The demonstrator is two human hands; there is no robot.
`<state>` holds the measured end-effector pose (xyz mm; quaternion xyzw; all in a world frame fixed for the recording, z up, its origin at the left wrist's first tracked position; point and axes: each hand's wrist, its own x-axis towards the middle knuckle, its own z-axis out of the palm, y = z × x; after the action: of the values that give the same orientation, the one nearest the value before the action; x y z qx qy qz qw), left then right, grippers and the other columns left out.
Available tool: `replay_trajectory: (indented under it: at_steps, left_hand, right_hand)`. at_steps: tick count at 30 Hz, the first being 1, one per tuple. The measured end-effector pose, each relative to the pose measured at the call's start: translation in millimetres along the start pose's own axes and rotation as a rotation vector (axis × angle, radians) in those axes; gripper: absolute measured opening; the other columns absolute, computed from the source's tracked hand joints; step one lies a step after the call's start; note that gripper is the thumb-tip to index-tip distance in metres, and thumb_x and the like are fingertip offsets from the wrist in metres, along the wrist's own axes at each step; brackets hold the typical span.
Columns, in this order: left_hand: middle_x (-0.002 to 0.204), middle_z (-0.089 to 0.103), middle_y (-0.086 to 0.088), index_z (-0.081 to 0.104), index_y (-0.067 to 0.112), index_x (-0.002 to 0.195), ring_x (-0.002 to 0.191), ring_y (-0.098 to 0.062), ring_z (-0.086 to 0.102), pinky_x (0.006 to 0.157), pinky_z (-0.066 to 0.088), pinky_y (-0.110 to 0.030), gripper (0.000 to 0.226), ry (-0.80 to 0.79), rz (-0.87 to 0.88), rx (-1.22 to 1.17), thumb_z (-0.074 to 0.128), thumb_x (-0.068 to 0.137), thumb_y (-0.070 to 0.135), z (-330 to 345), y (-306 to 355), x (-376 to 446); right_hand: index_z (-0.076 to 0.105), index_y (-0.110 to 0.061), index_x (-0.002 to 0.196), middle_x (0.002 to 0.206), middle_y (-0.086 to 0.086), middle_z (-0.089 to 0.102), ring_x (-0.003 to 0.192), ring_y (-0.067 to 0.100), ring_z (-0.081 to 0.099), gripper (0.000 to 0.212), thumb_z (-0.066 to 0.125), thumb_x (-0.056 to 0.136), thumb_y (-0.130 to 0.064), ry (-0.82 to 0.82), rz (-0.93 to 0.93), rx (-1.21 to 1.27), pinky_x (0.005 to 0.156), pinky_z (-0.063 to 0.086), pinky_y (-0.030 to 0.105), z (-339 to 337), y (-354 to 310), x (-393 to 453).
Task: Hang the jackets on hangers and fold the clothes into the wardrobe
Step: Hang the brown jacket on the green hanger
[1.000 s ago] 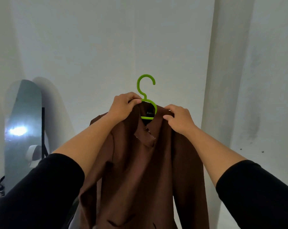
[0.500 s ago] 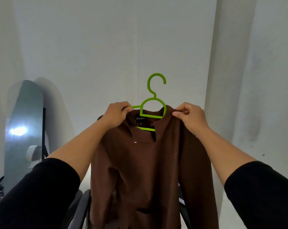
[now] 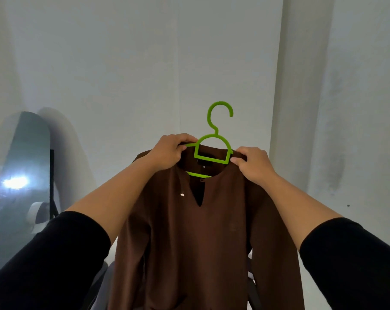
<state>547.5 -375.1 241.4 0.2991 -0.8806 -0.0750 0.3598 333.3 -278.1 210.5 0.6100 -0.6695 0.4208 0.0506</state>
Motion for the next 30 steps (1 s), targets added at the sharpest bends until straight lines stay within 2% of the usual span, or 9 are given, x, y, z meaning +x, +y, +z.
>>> replay_trajectory:
  at_steps: [3,8,12,17,20,23,25,27,30]
  left_hand:
    - [0.128,0.06,0.002,0.058,0.021,0.127,0.123,-0.016,0.05,0.097,0.032,-0.014,0.04,-0.031,-0.01,0.016,0.042,0.096,0.0,0.8,0.6,2.5]
    - [0.128,0.06,0.003,0.055,0.022,0.13,0.126,-0.014,0.048,0.099,0.029,-0.013,0.04,-0.034,-0.037,-0.03,0.043,0.097,0.003,5.0,1.7,3.7]
    - [0.125,0.063,0.003,0.051,0.021,0.133,0.123,-0.009,0.048,0.095,0.027,-0.01,0.04,-0.095,-0.035,-0.047,0.042,0.098,0.005,12.2,8.6,3.0]
    - [0.111,0.067,-0.005,0.059,0.018,0.121,0.106,-0.018,0.057,0.087,0.037,-0.02,0.029,-0.069,-0.036,0.02,0.046,0.096,0.01,13.7,4.4,1.2]
    - [0.108,0.064,-0.006,0.063,0.016,0.112,0.093,-0.013,0.052,0.078,0.035,-0.02,0.026,-0.014,-0.055,0.055,0.043,0.097,0.007,14.4,5.2,1.5]
    - [0.107,0.063,-0.006,0.061,0.014,0.11,0.093,-0.013,0.052,0.077,0.036,-0.021,0.024,-0.007,-0.063,0.045,0.043,0.096,0.007,12.2,6.7,2.8]
    - [0.106,0.063,-0.004,0.061,0.014,0.11,0.094,-0.015,0.053,0.077,0.036,-0.021,0.024,-0.016,-0.045,0.037,0.043,0.097,0.007,12.3,12.2,2.8]
    - [0.104,0.062,-0.002,0.061,0.013,0.111,0.093,-0.012,0.052,0.077,0.037,-0.02,0.024,-0.008,-0.024,0.014,0.043,0.097,0.007,12.9,19.3,1.0]
    - [0.101,0.062,0.004,0.062,0.015,0.111,0.092,-0.007,0.053,0.08,0.037,-0.017,0.021,0.026,0.01,-0.051,0.048,0.096,0.011,11.7,24.0,-2.6]
  right_hand:
    - [0.069,-0.013,0.105,0.094,0.004,0.067,0.093,0.024,0.058,0.021,0.055,0.093,-0.024,0.034,0.007,0.022,0.075,0.039,0.026,0.3,0.6,-2.5]
    - [0.068,-0.012,0.112,0.105,0.007,0.068,0.099,0.024,0.059,0.025,0.055,0.094,-0.024,0.02,-0.009,0.03,0.083,0.044,0.028,2.3,-1.8,-6.3]
    - [0.067,-0.012,0.112,0.106,0.007,0.068,0.099,0.024,0.059,0.025,0.056,0.093,-0.024,-0.004,-0.023,0.02,0.085,0.044,0.028,7.6,-0.3,-9.5]
    - [0.068,-0.011,0.108,0.1,0.007,0.069,0.089,0.02,0.056,0.024,0.054,0.094,-0.026,-0.018,-0.054,-0.032,0.076,0.037,0.023,6.6,6.4,-10.3]
    - [0.064,-0.015,0.114,0.104,0.007,0.069,0.099,0.029,0.059,0.027,0.047,0.097,-0.028,0.004,-0.065,-0.157,0.083,0.043,0.031,1.8,12.4,-11.6]
    - [0.058,-0.023,0.123,0.115,0.002,0.067,0.108,0.028,0.058,0.031,0.041,0.098,-0.03,0.035,-0.092,-0.289,0.095,0.042,0.043,-3.7,13.4,-18.0]
    - [0.055,-0.024,0.127,0.121,0.0,0.064,0.114,0.026,0.056,0.033,0.043,0.097,-0.034,0.056,-0.111,-0.259,0.097,0.041,0.043,-4.3,9.3,-22.1]
    - [0.058,-0.016,0.12,0.109,0.005,0.067,0.103,0.029,0.059,0.031,0.046,0.097,-0.033,0.052,-0.091,-0.209,0.084,0.043,0.034,-4.7,4.2,-24.4]
    - [0.062,-0.007,0.105,0.087,0.008,0.064,0.081,0.027,0.056,0.025,0.048,0.097,-0.027,0.083,-0.051,-0.156,0.067,0.033,0.027,-9.4,0.7,-26.5]
